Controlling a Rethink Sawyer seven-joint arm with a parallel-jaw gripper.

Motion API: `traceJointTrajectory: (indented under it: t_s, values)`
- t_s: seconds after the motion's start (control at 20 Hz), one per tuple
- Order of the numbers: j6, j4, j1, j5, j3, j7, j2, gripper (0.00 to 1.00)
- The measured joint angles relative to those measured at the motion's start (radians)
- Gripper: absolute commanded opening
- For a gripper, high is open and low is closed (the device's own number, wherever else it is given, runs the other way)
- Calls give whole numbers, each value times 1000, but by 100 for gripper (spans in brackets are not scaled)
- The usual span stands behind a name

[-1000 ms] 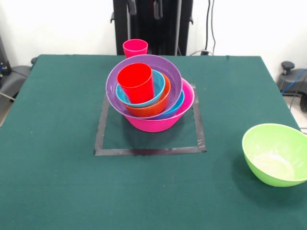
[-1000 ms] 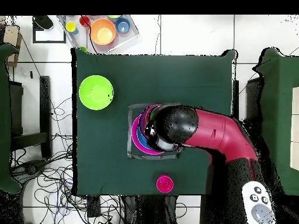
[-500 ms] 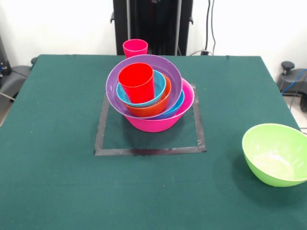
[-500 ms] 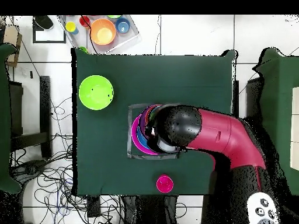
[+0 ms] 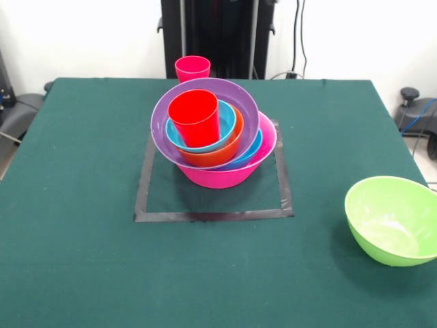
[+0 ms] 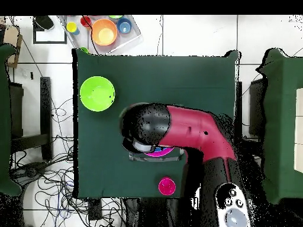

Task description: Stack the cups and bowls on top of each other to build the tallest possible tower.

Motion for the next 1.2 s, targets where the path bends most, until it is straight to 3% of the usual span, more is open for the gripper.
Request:
traceJointTrajectory:
  t_s: [0.25, 0.45, 0.85, 0.9, 1.2]
  values:
    - [0, -1, 42, 10, 0, 39, 3, 100]
    - [-25, 20, 39, 30, -3, 51, -11, 100]
    - [-277, 173, -58, 41, -20, 51, -50, 100]
    - [-346, 216, -83, 41, -26, 51, -55, 100]
    - [-502, 326, -130, 41, -41, 51, -56, 100]
